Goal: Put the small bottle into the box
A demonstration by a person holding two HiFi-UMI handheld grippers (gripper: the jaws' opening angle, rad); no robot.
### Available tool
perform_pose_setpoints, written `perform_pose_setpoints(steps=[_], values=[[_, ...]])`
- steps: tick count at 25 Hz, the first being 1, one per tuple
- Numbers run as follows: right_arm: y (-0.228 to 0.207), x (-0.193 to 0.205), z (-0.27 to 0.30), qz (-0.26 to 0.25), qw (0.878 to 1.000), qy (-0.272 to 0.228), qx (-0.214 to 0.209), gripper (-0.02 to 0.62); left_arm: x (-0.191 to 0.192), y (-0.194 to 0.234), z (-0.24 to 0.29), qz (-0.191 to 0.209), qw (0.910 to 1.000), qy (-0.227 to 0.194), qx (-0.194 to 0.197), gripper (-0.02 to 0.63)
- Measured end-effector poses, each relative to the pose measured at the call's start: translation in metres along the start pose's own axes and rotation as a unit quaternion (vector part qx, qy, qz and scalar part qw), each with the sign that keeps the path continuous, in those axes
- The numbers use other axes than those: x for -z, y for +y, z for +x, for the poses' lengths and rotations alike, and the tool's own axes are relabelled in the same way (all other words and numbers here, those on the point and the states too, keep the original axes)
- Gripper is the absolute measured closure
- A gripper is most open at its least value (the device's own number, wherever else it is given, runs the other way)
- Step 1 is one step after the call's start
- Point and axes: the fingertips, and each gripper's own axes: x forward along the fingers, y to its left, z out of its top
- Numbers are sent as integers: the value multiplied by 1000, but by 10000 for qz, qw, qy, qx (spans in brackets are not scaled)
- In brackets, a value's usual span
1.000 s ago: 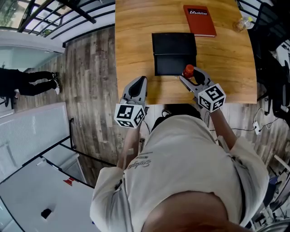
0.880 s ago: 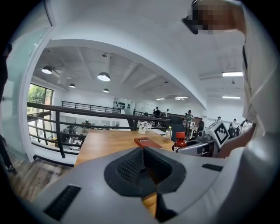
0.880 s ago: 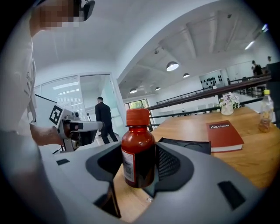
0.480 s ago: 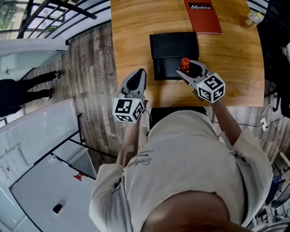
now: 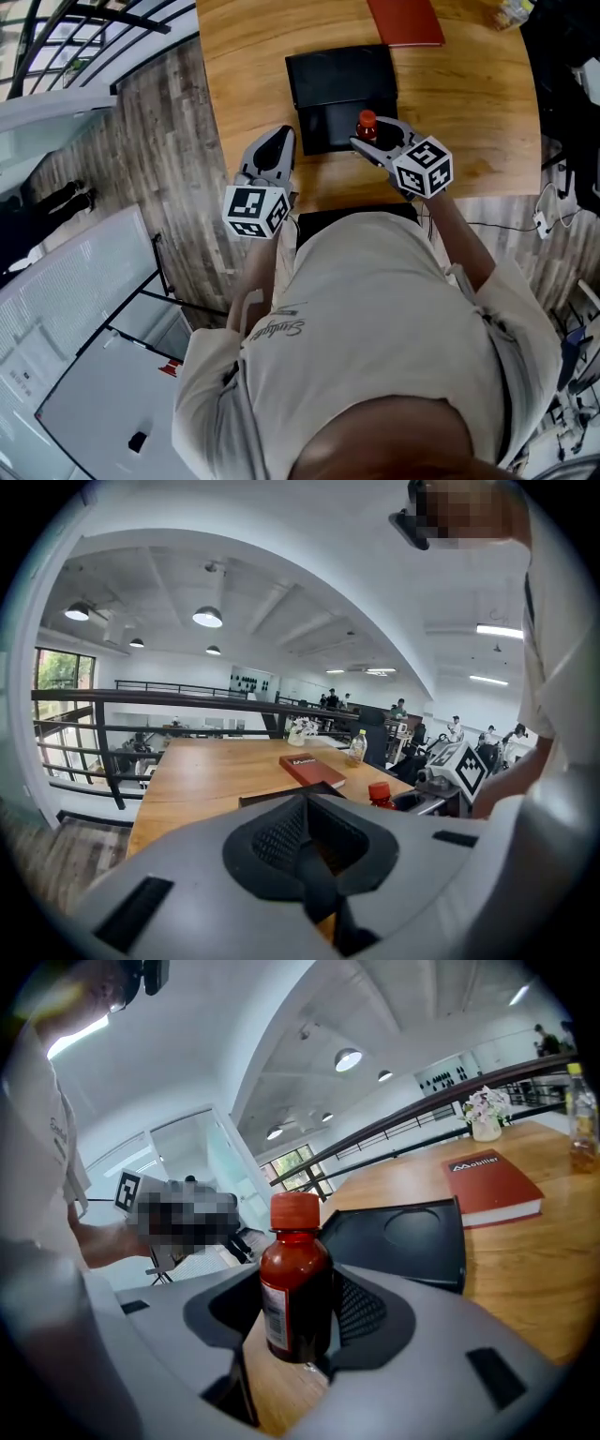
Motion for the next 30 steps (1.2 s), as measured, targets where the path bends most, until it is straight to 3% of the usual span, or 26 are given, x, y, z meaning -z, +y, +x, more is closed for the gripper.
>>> perform_pose_setpoints(steps=[7,12,18,25,30], values=[[9,12,10,409,9981,387,248,377,-10,-7,8,47,9986,-148,506,586],[6,22,29,924,9930,535,507,377,-11,7,-3,15,9978,-237,613,586],[-1,27,46,905,9887,874,809,377,-2,20,-15,-147,9963,-327,785,586],[-7,51,63,1406,9729,1569,952,377,2,32,-19,-145,9941,-440,981,586],[-17,57,70,1520,9672,1736,1059,377,-2,30,-15,-53,9917,-513,1176,586]])
